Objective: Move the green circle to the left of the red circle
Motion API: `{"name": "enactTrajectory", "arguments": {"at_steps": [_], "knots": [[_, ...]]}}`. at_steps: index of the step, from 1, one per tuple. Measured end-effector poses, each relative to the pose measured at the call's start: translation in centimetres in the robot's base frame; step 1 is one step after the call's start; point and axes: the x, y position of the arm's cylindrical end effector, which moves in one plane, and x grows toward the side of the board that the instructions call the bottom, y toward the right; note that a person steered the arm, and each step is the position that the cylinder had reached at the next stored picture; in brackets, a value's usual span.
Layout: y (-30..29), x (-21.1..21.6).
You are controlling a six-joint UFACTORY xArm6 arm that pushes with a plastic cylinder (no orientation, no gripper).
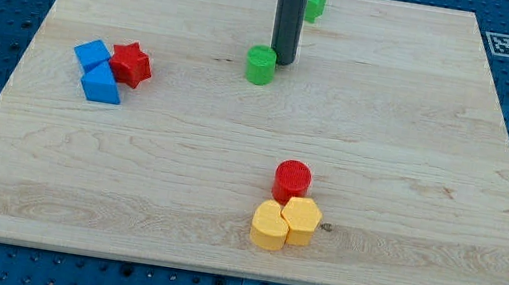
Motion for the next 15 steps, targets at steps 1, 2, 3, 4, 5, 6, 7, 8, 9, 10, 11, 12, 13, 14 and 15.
{"name": "enactTrajectory", "arguments": {"at_steps": [1,2,3,4,5,6,7,8,9,10,11,12,13,14,15], "knots": [[-2.2,0.0],[-3.9,0.0],[-4.7,0.9],[-5.1,2.6],[-7.1,5.2],[-9.7,6.8],[-10.1,8.4],[-7.9,8.4],[-5.7,8.2],[-3.8,8.4],[-1.4,9.3],[-0.8,7.8],[0.4,7.0],[3.1,8.0],[4.5,9.7]]}}
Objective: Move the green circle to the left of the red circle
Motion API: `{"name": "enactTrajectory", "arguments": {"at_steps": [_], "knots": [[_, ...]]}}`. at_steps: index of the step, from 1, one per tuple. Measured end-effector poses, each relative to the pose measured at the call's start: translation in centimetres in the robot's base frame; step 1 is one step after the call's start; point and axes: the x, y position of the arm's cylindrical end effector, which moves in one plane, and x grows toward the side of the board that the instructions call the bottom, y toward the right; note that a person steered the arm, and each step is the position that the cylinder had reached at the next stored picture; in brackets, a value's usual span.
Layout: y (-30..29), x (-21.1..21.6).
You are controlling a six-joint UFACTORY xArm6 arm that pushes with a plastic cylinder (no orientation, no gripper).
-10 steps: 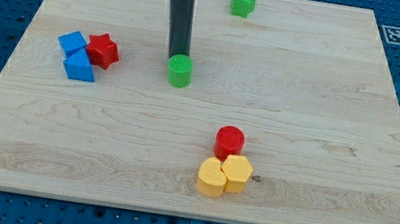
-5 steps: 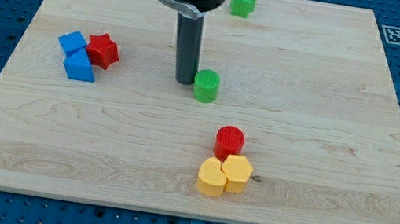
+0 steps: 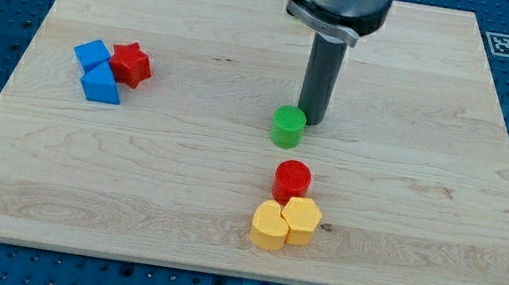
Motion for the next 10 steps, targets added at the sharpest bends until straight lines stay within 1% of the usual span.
{"name": "enactTrajectory", "arguments": {"at_steps": [2,3,5,7,10], "knots": [[-0.1,-1.8],[-0.2,-1.6],[-2.3,0.9],[-2.4,4.1],[-7.0,4.9]]}}
